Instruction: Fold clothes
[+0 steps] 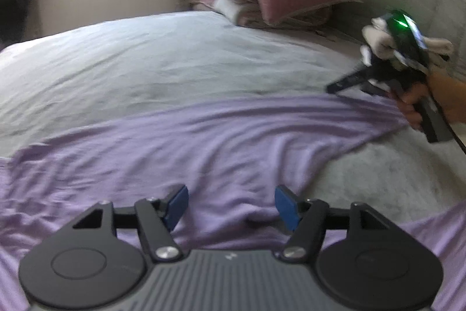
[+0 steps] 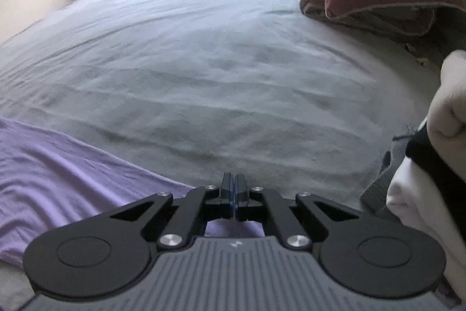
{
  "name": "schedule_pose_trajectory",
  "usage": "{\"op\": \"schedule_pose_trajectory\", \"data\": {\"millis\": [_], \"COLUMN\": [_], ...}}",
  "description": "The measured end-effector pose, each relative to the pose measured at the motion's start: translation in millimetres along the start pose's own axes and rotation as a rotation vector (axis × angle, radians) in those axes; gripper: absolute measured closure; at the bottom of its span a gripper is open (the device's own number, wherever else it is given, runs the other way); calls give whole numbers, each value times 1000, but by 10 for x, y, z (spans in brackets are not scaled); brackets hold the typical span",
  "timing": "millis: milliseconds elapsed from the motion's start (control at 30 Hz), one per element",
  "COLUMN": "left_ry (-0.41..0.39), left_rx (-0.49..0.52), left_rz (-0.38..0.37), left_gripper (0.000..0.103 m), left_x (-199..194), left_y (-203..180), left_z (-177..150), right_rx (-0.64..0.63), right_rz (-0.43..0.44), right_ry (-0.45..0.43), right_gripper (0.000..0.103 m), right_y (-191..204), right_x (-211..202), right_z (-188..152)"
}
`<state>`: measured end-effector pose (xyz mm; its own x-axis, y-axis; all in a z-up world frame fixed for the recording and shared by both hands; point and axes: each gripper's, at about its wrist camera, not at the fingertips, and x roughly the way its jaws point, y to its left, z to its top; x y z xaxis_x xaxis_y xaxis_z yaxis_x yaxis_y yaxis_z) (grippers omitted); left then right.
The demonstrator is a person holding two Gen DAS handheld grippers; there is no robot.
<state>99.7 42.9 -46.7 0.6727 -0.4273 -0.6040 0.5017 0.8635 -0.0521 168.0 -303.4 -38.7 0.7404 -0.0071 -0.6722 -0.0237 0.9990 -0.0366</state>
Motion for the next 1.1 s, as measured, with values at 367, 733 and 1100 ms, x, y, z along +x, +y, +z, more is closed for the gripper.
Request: {"op": "schedule_pose_trajectory", "data": {"millis": [367,733,1100], "left_ry": [-88,7,-49], "left_rx": [-237,-368,-419], "left_rz": [260,390,250], "left_gripper": [49,81,81], "left_x": [-430,-622,-802], "left_y": [753,1223,1347], "left_z": [2,-288,-429], "right_rx": [-103,-223,-336], "right_rz": [130,292,383], "right_ry": [-15,-6,-7], "right_gripper": [54,47,42], "right_y": [700,1836,2737], "right_x": [-16,118,227], "right_z": [208,334,551]}}
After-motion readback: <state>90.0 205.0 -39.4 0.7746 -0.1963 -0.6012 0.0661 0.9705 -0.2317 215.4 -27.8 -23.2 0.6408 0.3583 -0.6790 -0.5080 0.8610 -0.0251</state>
